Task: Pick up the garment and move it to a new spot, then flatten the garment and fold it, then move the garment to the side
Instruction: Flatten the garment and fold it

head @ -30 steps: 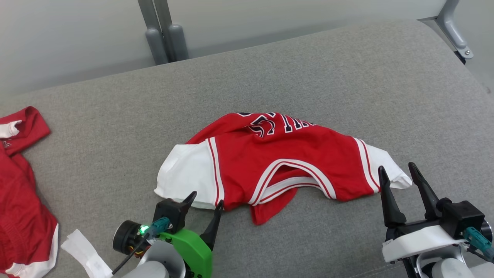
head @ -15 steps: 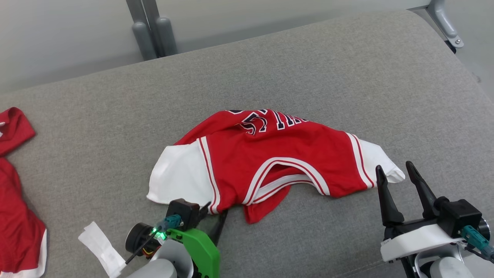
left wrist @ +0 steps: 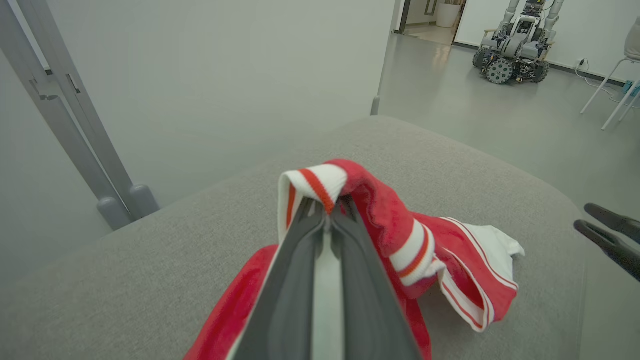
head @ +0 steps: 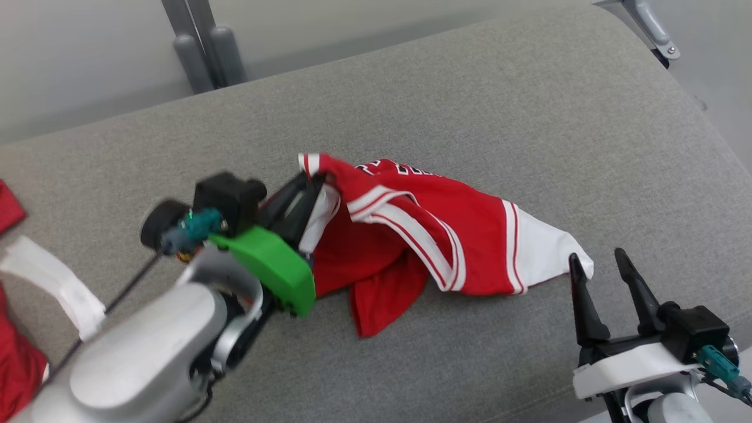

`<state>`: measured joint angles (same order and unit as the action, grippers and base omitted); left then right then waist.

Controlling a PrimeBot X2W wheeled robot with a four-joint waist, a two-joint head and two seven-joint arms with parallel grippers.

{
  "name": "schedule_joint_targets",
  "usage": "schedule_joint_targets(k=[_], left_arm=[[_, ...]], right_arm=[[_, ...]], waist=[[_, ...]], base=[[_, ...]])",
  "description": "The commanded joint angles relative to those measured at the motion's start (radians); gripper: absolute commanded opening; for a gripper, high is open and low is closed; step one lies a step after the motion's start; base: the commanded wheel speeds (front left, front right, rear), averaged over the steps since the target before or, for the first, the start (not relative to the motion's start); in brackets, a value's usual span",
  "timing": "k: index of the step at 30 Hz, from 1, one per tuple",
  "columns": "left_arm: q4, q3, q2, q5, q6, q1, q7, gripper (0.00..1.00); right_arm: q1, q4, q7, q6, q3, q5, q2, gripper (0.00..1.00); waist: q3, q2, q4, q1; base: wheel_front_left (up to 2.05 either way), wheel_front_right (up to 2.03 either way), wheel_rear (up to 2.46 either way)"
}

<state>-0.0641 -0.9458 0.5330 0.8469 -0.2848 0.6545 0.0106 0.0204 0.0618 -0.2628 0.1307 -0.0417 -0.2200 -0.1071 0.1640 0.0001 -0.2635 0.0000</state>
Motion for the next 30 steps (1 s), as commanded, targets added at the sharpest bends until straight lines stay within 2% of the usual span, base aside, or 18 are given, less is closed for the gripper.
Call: schedule_joint_targets(k=[1, 5, 9, 13, 15, 18, 19, 20, 21, 26, 30], left_arm=[[0.004, 0.013, 0.007, -0.013, 0.003, 0.060, 0.026, 0.00], [0.131, 0.044, -0.030, -0.026, 0.042, 0.249, 0.085, 0.00], [0.364, 0.042, -0.099, -0.065, 0.096, 0.397, 0.075, 0.00], [0.584, 0.019, -0.199, -0.099, 0.156, 0.494, 0.004, 0.00], [0.683, 0.001, -0.229, -0.133, 0.172, 0.526, -0.050, 0.00], [0.815, -0.013, -0.267, -0.186, 0.159, 0.562, -0.162, 0.00], [0.862, -0.013, -0.284, -0.188, 0.159, 0.562, -0.184, 0.16], [0.895, -0.009, -0.298, -0.183, 0.164, 0.565, -0.197, 0.60], [0.926, 0.001, -0.311, -0.179, 0.166, 0.574, -0.220, 1.00], [0.961, 0.050, -0.364, -0.149, 0.181, 0.554, -0.270, 1.00], [0.865, 0.113, -0.379, -0.125, 0.173, 0.460, -0.276, 1.00]], right_arm=[[-0.025, -0.004, -0.003, 0.000, -0.016, -0.006, 0.007, 1.00], [-0.068, 0.010, -0.003, 0.000, -0.055, -0.019, 0.022, 1.00], [-0.087, 0.029, -0.003, 0.000, -0.076, -0.026, 0.031, 1.00], [-0.068, 0.045, -0.003, 0.000, -0.085, -0.029, 0.036, 1.00], [-0.064, 0.048, -0.003, 0.000, -0.095, -0.028, 0.037, 1.00], [-0.065, 0.050, -0.003, 0.000, -0.105, -0.029, 0.037, 1.00], [-0.068, 0.050, -0.003, 0.000, -0.107, -0.029, 0.037, 1.00], [-0.071, 0.049, -0.003, 0.000, -0.108, -0.029, 0.038, 1.00], [-0.074, 0.049, -0.003, 0.000, -0.109, -0.030, 0.040, 1.00], [-0.052, 0.043, -0.003, 0.000, -0.086, -0.032, 0.043, 1.00], [-0.045, 0.035, -0.003, 0.000, -0.054, -0.028, 0.044, 1.00]], waist=[[0.042, -0.0001, -0.026, 0.0000], [0.099, -0.0001, -0.081, 0.0000], [0.123, -0.0001, -0.136, 0.0000], [0.122, -0.0001, -0.179, 0.0000], [0.118, -0.0001, -0.196, 0.0000], [0.115, -0.0001, -0.216, 0.0000], [0.114, -0.0001, -0.219, 0.0000], [0.115, -0.0001, -0.221, 0.0000], [0.116, -0.0001, -0.222, 0.0000], [0.115, -0.0001, -0.177, 0.0000], [0.109, -0.0001, -0.116, 0.0000]], base=[[0.00, 0.00, 0.00], [0.00, 0.00, 0.00], [0.00, 0.00, 0.00], [0.00, 0.00, 0.00], [0.00, 0.00, 0.00], [0.00, 0.00, 0.00], [0.00, 0.00, 0.00], [0.00, 0.00, 0.00], [0.00, 0.00, 0.00], [0.00, 0.00, 0.00], [0.00, 0.00, 0.00]])
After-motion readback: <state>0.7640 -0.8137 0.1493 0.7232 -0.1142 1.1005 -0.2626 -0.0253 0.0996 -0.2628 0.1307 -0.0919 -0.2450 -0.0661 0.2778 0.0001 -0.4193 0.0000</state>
